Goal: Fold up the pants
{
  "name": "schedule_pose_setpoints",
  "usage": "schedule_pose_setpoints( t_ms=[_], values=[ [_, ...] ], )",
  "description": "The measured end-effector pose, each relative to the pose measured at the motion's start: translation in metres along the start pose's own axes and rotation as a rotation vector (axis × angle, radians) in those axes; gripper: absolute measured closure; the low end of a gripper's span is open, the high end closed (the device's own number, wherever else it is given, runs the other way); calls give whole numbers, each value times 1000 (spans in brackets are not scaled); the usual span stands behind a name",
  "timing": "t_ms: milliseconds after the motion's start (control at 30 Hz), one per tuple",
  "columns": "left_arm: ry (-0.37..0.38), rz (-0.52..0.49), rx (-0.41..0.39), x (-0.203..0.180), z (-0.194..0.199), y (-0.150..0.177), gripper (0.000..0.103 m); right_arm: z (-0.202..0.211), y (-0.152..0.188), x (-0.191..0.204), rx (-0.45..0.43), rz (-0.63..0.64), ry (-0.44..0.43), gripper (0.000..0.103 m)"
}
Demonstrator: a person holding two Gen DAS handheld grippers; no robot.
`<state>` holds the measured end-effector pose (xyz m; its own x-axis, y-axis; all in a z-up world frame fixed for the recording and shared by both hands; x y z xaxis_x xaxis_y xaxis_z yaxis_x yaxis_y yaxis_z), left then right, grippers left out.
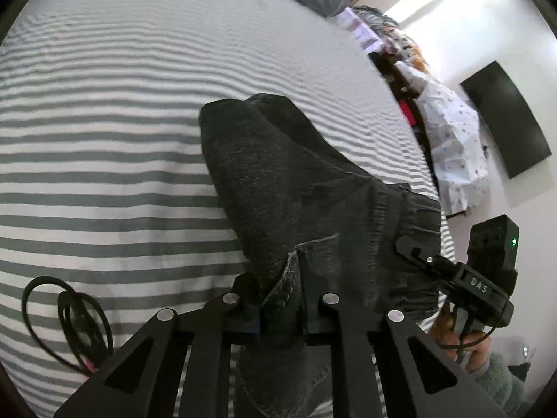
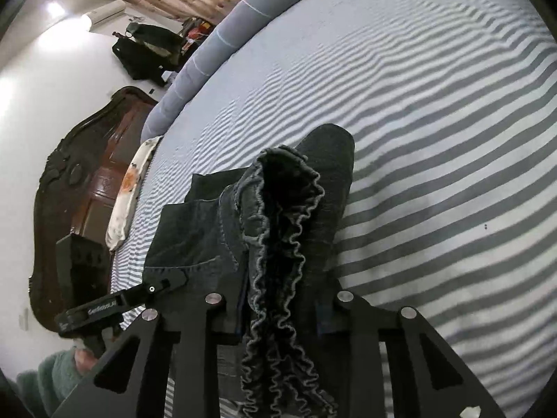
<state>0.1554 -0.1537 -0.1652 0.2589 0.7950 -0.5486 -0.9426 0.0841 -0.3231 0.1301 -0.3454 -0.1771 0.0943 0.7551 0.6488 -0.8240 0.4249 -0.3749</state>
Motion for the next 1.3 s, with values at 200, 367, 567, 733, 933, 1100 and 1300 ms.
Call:
schedule_pose_setpoints(
  t_ms=[200, 367, 567, 733, 933, 1100, 1300],
  values=[
    [32, 51, -54, 13, 47, -4, 89, 10, 2, 50, 0, 32, 8, 77],
    [-11, 53, -107, 39, 95, -13, 89, -9, 0, 105, 23, 95, -17, 77],
    [-115, 66, -168, 91, 146, -33, 89, -59, -3, 177, 65, 174, -67, 77],
    [-197, 69, -196, 131, 168, -54, 89, -106, -9, 217, 93, 192, -92, 77],
    [-270, 77, -184, 179, 165, -78, 88, -167, -23, 236, 135, 185, -85, 77],
    [-322, 81, -154, 211, 142, -98, 88, -212, -33, 236, 162, 172, -52, 77],
    [-360, 82, -123, 243, 115, -116, 87, -249, -42, 219, 180, 152, -10, 76]
  ],
)
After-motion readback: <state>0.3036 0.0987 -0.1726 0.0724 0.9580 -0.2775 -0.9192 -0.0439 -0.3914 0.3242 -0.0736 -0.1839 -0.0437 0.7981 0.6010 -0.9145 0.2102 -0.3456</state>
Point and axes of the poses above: each gripper's, at about its wrist camera, not at the fingertips, and z roughly against the way its jaws point, x to its left, y to its underside, the point moved 10 cm from there along -z, roughly the way its jaws point, and after that the axes turned 1 degree about z, right-handed, at the moved point
